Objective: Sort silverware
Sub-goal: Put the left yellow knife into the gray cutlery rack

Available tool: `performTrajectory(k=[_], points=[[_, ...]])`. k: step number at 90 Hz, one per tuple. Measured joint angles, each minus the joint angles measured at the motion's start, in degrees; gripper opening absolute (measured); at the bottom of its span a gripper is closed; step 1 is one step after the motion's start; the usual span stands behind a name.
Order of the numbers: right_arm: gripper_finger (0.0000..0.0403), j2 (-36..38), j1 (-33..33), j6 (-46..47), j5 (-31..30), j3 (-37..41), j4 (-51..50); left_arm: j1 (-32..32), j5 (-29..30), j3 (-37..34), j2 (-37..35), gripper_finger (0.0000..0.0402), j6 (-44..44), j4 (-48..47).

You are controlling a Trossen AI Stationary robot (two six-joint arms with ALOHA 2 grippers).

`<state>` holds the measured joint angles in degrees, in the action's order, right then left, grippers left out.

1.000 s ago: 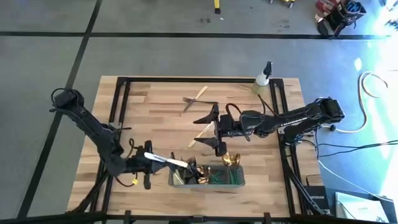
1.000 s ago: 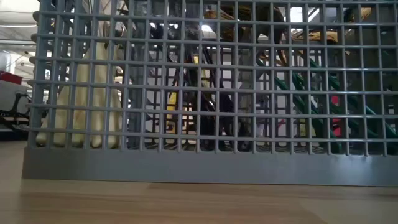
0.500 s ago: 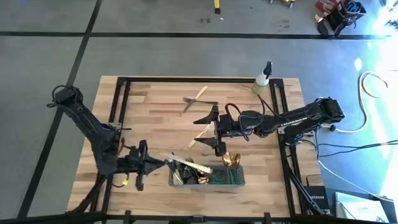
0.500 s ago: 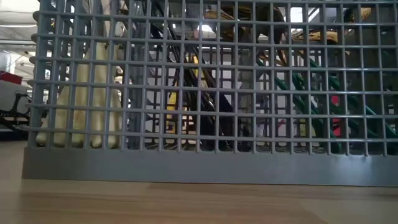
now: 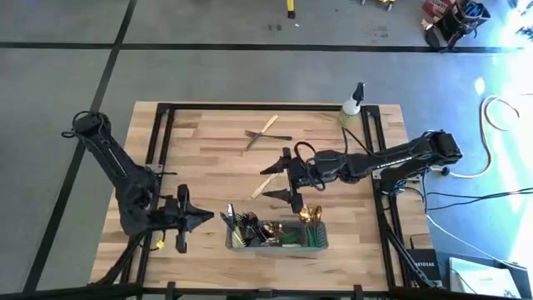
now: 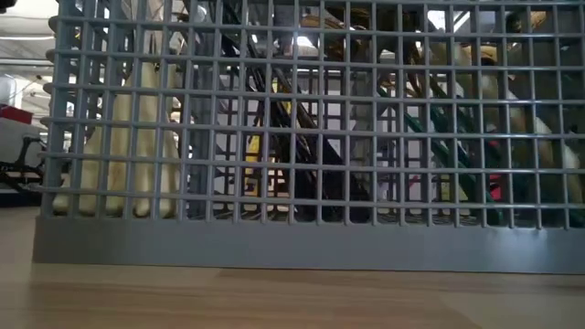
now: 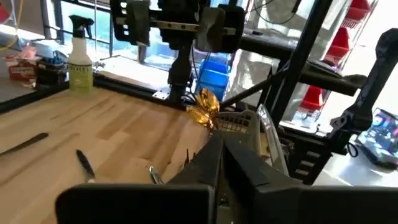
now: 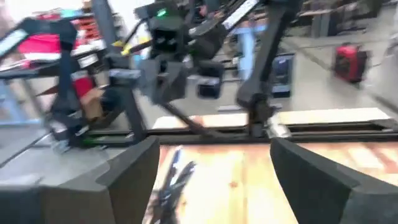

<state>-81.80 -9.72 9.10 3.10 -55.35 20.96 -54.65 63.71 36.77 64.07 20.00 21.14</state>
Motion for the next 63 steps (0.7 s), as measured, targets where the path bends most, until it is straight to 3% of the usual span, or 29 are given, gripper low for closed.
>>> performTrajectory(k=[16, 36, 52, 63], points=[[0.0289, -0.5, 0.0, 0.8, 11.9, -2.0, -7.6, 1.2, -6.1, 0.0, 0.1, 0.0000, -2.1, -1.0], [0.0288, -4.5, -0.8, -6.7, 18.2, -16.2, -34.9, 4.0, -10.8, 0.0, 0.1, 0.0000, -3.9, -1.4], [0.0256, -12.2, -0.5, -16.8, 28.0, -27.3, -54.9, 9.2, -27.3, 0.0, 0.1, 0.0000, -2.3, -1.6], [0.0224, -17.2, 0.1, -18.4, 35.0, -30.1, -56.9, 11.3, -31.4, 0.0, 0.1, 0.0000, -1.0, -2.8]])
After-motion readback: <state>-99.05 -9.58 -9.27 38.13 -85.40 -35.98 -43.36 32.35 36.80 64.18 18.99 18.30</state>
